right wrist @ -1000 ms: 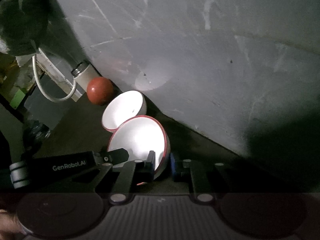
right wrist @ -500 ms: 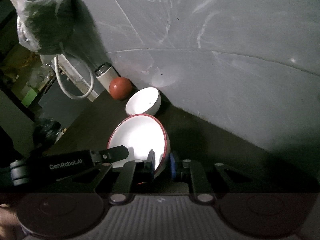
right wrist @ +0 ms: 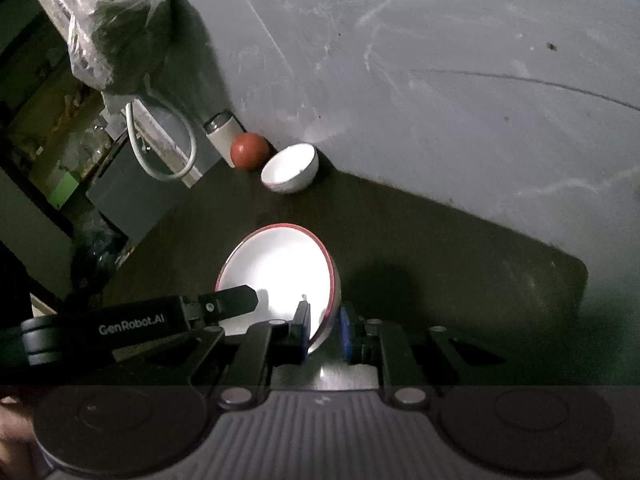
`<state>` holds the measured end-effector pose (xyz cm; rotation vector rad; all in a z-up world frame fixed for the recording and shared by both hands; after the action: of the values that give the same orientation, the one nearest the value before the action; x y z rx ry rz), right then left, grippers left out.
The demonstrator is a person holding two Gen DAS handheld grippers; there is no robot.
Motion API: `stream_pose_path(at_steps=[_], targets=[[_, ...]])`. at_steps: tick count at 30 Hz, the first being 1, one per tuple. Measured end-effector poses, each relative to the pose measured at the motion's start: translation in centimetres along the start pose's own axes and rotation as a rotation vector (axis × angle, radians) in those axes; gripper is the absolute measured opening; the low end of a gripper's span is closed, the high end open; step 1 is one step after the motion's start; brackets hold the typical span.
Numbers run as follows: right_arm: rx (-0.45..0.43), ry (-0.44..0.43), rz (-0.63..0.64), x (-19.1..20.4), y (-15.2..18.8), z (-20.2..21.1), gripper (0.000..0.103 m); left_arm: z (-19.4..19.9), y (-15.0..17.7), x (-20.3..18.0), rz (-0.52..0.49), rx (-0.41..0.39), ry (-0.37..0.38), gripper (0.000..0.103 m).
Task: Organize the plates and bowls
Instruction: 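Lift the white bowl with the left gripper and carry it toward the steel bowl, then lower the white bowl into the steel bowl and open the left gripper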
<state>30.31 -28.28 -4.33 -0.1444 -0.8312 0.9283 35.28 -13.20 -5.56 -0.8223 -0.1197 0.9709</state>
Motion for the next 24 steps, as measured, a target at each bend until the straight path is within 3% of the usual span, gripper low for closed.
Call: stream_pose_path(at_steps=[10, 24], targets=[[0.046, 0.036, -0.006, -1.7, 3.4, 1.8, 0.017, 0.7, 2.9, -1.1, -0.002, 0.058, 0.002, 0.008], [0.102, 0.093, 0.026, -1.7, 4.1, 0.9, 0.017, 0.0, 4.0, -1.0, 0.033, 0.12, -0.034, 0.009]])
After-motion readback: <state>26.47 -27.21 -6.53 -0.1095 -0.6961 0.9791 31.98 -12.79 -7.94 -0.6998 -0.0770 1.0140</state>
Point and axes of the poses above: each gripper's, at about its wrist camera, not at the fingertips, and z roughly against the way its jaws point, x to its left, y to its underside, the point moved 7 cm from there along -z, roughly the way its jaws point, and after that the axes turned 13 degrees about -z, right-handed, at the moved point
